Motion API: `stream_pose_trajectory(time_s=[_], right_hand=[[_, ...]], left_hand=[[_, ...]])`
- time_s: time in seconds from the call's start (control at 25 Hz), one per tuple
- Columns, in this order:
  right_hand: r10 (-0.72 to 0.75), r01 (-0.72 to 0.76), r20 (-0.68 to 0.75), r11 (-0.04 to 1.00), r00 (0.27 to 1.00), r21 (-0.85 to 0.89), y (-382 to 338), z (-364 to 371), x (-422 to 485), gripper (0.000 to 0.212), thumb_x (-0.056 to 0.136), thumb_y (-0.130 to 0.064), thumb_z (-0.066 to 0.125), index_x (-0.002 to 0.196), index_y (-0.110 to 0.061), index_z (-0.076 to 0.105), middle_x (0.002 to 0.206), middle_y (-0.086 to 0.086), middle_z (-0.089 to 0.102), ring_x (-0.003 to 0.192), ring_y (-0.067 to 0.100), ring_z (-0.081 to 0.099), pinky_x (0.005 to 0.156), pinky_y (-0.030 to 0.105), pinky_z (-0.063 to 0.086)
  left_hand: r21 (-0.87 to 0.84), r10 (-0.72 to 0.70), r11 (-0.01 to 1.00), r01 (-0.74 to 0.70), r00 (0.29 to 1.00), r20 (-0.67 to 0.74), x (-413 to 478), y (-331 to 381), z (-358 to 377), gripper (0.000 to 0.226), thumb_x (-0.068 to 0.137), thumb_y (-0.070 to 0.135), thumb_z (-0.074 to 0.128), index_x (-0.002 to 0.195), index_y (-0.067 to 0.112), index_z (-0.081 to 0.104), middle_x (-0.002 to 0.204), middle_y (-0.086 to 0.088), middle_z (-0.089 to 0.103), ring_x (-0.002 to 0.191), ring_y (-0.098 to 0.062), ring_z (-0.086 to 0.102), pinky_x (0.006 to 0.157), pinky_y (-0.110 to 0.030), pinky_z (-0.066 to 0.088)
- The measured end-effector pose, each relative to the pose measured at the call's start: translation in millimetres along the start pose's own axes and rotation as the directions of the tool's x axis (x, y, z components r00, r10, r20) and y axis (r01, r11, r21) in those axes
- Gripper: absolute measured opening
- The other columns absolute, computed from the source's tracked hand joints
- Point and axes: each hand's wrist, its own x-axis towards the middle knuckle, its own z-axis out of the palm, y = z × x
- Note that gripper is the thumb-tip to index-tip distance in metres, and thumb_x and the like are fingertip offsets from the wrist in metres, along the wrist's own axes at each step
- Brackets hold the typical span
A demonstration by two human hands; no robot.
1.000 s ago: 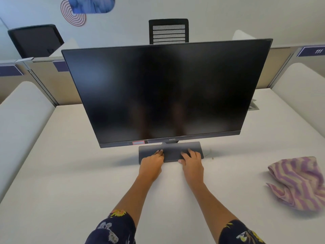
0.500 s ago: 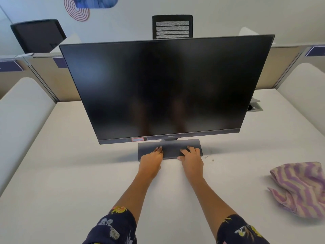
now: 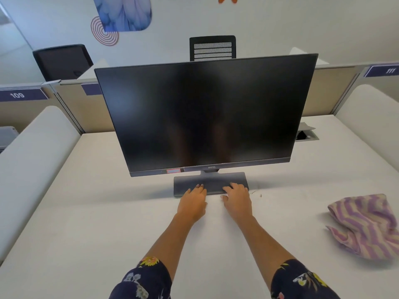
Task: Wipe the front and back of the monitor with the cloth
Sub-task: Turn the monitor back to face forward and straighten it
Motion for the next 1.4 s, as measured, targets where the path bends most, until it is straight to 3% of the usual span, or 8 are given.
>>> stream_pose_trajectory(time_s=[0.4, 0.8, 0.96, 1.04, 1.12, 1.4], right_hand=[[-0.01, 0.008, -0.045, 0.999, 0.999, -0.042, 24.4, -18.6, -42.7, 0.053, 0.102, -0.05, 0.031, 0.15, -0.03, 0.034, 0.162, -0.001, 0.021, 0.15, 0.021, 0.017, 0.122, 0.039, 0.007], [-0.017, 0.012, -0.1, 0.999, 0.995, -0.044, 99.2, -37.6, -59.9, 0.05, 0.102, -0.048, 0.034, 0.147, -0.029, 0.041, 0.159, 0.002, 0.03, 0.149, 0.022, 0.021, 0.122, 0.041, 0.006], [-0.027, 0.019, -0.197, 0.999, 0.98, -0.039, 150.6, -47.9, -61.0, 0.038, 0.098, -0.037, 0.053, 0.131, -0.02, 0.062, 0.145, 0.011, 0.051, 0.139, 0.031, 0.041, 0.118, 0.049, 0.024], [-0.025, 0.01, -0.275, 0.998, 0.961, -0.056, 177.3, -53.3, -59.1, 0.029, 0.09, -0.028, 0.068, 0.116, -0.016, 0.071, 0.129, 0.015, 0.064, 0.126, 0.035, 0.055, 0.108, 0.053, 0.038], [-0.019, -0.003, -0.267, 0.997, 0.964, -0.083, 199.8, -61.1, -57.6, 0.026, 0.082, -0.024, 0.078, 0.106, -0.016, 0.075, 0.118, 0.015, 0.069, 0.116, 0.036, 0.062, 0.099, 0.054, 0.047], [-0.047, 0.013, -0.255, 0.991, 0.966, -0.131, 268.0, -82.1, -53.9, 0.027, 0.071, -0.019, 0.082, 0.097, -0.02, 0.077, 0.111, 0.009, 0.072, 0.114, 0.032, 0.062, 0.097, 0.053, 0.047]], left_hand=[[0.118, 0.085, 0.99, -0.076, 0.994, -0.069, -15.9, 53.1, 4.6, 0.063, 0.103, 0.048, 0.028, 0.156, 0.02, 0.008, 0.164, -0.004, 0.0, 0.15, -0.026, -0.002, 0.118, -0.044, -0.007], [0.073, 0.168, 0.984, -0.165, 0.984, -0.052, -12.9, 133.5, 11.1, 0.065, 0.102, 0.051, 0.026, 0.156, 0.021, 0.004, 0.163, -0.003, -0.003, 0.15, -0.025, -0.005, 0.117, -0.045, -0.011], [0.05, 0.2, 0.979, -0.198, 0.978, -0.06, -6.3, 179.4, 11.8, 0.063, 0.103, 0.048, 0.029, 0.156, 0.02, 0.009, 0.164, -0.003, 0.0, 0.15, -0.025, -0.001, 0.117, -0.044, -0.009], [0.033, 0.214, 0.977, -0.212, 0.975, -0.065, -0.6, 201.5, 11.8, 0.062, 0.103, 0.046, 0.031, 0.156, 0.02, 0.01, 0.164, -0.004, 0.001, 0.151, -0.025, -0.001, 0.118, -0.043, -0.008], [0.022, 0.218, 0.976, -0.217, 0.974, -0.062, 5.1, 221.0, 13.0, 0.062, 0.103, 0.045, 0.032, 0.156, 0.02, 0.01, 0.164, -0.004, 0.001, 0.151, -0.024, -0.001, 0.118, -0.044, -0.007], [-0.001, 0.247, 0.969, -0.247, 0.967, -0.061, 26.5, 281.9, 23.0, 0.061, 0.104, 0.043, 0.034, 0.155, 0.018, 0.014, 0.163, -0.004, 0.008, 0.151, -0.022, 0.003, 0.119, -0.043, -0.004]])
